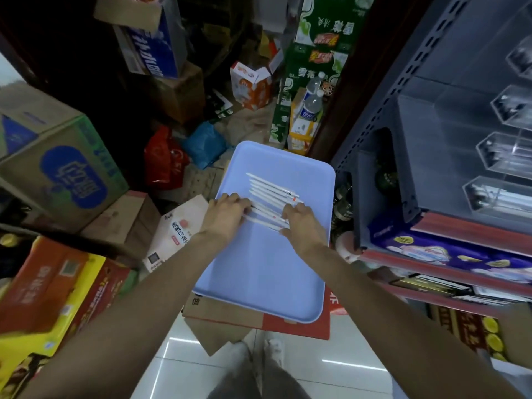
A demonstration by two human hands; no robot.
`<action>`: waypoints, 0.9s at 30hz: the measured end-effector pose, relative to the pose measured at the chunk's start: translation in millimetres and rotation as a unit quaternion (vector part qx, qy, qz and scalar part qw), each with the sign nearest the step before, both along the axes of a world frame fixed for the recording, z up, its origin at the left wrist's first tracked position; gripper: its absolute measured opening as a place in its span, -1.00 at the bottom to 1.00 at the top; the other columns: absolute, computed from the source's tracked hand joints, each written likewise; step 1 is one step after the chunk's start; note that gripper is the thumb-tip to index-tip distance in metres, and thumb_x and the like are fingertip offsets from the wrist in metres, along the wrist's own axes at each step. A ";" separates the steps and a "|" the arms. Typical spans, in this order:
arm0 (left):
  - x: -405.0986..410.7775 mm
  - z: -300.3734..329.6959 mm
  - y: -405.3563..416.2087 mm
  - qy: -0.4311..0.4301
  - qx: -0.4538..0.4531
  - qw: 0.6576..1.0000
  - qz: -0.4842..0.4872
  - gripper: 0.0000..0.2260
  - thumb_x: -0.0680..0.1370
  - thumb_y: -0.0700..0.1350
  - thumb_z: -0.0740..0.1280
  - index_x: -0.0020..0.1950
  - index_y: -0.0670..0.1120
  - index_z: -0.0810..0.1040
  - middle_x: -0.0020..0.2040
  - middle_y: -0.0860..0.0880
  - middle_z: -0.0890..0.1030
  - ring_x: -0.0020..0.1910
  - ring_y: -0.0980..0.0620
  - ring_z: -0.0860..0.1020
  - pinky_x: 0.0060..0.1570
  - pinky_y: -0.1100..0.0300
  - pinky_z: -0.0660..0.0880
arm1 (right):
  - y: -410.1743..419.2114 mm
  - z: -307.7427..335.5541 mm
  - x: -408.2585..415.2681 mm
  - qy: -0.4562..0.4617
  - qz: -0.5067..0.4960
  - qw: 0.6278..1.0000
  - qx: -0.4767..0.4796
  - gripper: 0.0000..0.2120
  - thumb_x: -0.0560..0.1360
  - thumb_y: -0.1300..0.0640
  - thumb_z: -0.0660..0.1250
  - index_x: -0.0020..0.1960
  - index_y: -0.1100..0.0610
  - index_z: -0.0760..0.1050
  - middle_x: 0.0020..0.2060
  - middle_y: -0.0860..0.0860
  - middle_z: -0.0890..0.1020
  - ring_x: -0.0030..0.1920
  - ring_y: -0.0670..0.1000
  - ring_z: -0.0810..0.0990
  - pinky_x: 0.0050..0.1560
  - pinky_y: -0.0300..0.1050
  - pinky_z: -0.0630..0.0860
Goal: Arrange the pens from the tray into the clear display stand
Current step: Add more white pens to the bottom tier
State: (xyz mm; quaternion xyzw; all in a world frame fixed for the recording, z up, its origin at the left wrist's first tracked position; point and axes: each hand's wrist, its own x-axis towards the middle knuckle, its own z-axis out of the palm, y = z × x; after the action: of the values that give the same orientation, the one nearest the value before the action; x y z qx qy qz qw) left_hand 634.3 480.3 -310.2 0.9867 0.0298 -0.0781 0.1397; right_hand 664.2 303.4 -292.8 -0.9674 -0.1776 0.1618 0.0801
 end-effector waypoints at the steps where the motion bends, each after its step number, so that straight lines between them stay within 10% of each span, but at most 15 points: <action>1: 0.9 -1.5 2.3 0.004 -0.017 1.000 0.004 -0.79 0.54 -0.18 0.26 0.16 -0.02 0.49 0.16 -0.04 0.46 0.22 -0.08 0.37 0.08 0.08 0.29 | 0.3 -1.8 -0.8 -0.005 0.000 1.000 -0.003 -0.65 0.54 0.15 0.26 0.30 0.14 0.31 0.26 0.10 0.35 0.32 0.08 0.29 0.11 -0.04 0.43; 14: -21.4 -6.2 29.4 -0.002 -0.337 0.937 0.097 -0.87 0.47 -0.23 0.40 -0.24 -0.07 0.52 -0.27 0.01 0.54 -0.21 0.01 0.49 -0.11 0.17 0.41 | -12.8 -14.0 -4.3 -0.014 -0.002 1.000 -0.016 -0.65 0.59 0.14 0.18 0.35 0.20 0.26 0.26 0.13 0.38 0.27 0.10 0.39 0.10 -0.05 0.44; 18: -32.1 8.3 21.0 -0.018 -0.431 0.887 0.168 -0.84 0.53 -0.24 0.33 -0.24 -0.08 0.49 -0.34 -0.01 0.49 -0.41 0.20 0.46 -0.31 0.43 0.40 | -15.7 -14.9 -6.7 -0.032 -0.011 0.999 -0.028 -0.66 0.60 0.11 0.17 0.33 0.19 0.26 0.25 0.14 0.36 0.26 0.09 0.39 0.11 -0.06 0.46; 27: -50.6 29.5 -9.6 0.038 -0.551 0.799 0.239 -0.94 0.54 -0.31 0.29 -0.01 -0.27 0.51 -0.17 -0.20 0.51 -0.30 -0.01 0.54 -0.30 0.32 0.58 | -29.7 -12.7 -0.2 -0.088 0.039 0.995 -0.024 -0.68 0.56 0.20 0.22 0.29 0.15 0.29 0.20 0.12 0.34 0.23 0.10 0.33 0.06 -0.05 0.45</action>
State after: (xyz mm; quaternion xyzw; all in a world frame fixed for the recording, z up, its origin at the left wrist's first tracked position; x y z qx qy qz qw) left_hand 583.7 470.7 -280.7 0.7010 0.2218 -0.0826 0.6727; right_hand 664.0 273.6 -305.5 -0.9720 -0.2174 0.0829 0.0341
